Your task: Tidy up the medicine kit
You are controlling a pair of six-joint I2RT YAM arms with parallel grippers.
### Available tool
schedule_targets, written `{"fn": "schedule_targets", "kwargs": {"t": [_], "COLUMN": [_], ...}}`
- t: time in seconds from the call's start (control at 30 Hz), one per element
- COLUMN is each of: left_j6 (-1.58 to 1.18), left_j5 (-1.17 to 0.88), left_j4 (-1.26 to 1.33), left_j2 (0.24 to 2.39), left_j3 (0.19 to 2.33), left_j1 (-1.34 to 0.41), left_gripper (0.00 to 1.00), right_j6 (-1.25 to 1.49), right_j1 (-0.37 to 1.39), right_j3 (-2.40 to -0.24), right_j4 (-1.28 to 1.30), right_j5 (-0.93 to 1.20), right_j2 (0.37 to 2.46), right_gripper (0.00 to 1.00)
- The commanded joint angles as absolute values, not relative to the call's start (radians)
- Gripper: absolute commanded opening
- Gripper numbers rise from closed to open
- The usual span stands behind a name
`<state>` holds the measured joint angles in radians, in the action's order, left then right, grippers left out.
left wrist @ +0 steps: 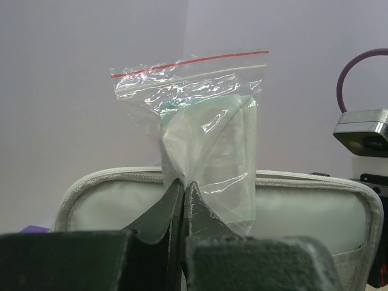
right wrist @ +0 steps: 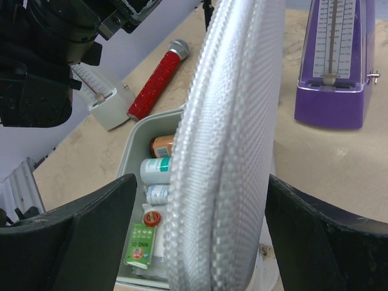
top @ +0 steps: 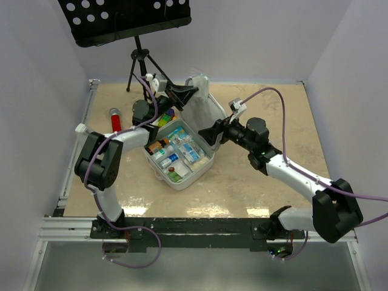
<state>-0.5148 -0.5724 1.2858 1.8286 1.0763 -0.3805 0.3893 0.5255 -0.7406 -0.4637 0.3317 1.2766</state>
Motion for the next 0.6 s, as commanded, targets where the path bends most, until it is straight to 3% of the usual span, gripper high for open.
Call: {"fn": "schedule_targets", "kwargs": {"t": [0.0, 0.2, 0.57], "left_j6": [-0.508, -0.492, -0.564], "left_j5": [-0.574, -0.581, -0.822], "left_j4": [1.898, 1.899, 1.901], "left_j2": [1.844, 1.920, 1.956], "left_j3": [1.097, 1.167, 1.292], "left_j1": [-0.380, -0.385, -0.387], "left_gripper": [0.00, 0.00, 0.00], "right_j6": [0.425, 0.423, 0.413], "right_j1": [0.511, 0.511, 0.511], "right_j3": [-0.756, -0.769, -0.778], "right_j4": [-0.492, -0.480, -0.471], "right_j5": [0.394, 0.420, 0.474], "right_j2": [1.275, 1.273, 1.278], "right_gripper": [0.87, 0.88, 0.87]}}
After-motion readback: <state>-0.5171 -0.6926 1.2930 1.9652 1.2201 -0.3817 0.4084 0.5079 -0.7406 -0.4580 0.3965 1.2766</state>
